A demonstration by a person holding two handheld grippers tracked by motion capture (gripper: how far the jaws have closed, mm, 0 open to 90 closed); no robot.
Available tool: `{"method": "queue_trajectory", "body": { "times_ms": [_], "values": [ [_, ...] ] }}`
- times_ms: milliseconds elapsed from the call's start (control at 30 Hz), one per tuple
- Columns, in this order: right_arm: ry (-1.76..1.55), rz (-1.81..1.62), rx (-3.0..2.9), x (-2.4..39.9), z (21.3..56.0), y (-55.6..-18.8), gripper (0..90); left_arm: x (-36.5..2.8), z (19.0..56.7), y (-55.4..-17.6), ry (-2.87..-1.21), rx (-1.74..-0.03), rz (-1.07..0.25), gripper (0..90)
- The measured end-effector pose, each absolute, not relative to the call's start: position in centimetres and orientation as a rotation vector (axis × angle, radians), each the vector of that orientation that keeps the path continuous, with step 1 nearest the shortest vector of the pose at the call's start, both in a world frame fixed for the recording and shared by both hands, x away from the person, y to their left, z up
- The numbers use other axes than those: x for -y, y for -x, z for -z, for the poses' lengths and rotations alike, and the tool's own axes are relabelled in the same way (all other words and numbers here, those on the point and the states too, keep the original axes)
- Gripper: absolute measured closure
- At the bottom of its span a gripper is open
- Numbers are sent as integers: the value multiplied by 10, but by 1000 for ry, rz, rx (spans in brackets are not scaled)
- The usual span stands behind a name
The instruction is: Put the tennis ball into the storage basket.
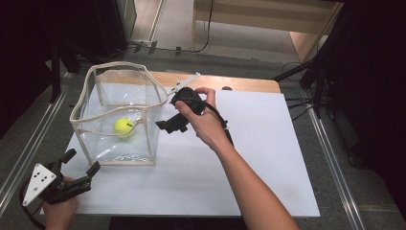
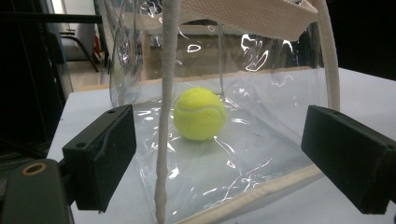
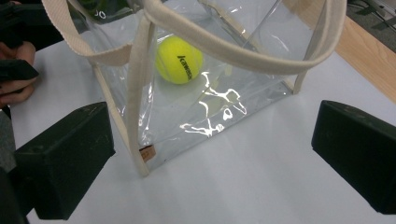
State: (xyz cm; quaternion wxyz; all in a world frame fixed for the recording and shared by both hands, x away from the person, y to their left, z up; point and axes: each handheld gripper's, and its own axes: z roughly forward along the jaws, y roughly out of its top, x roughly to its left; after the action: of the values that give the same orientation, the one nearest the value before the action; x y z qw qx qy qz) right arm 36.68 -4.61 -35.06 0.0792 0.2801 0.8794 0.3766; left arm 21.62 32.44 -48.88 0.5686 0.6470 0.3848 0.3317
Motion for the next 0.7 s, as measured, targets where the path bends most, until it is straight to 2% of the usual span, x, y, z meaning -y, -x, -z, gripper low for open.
{"method": "queue_trajectory", "body": {
  "times_ms": [700],
  "values": [
    [-829, -1162, -2593, 61, 377, -343, 0, -324, 489, -216, -1526, -904, -780, 104]
  ]
}}
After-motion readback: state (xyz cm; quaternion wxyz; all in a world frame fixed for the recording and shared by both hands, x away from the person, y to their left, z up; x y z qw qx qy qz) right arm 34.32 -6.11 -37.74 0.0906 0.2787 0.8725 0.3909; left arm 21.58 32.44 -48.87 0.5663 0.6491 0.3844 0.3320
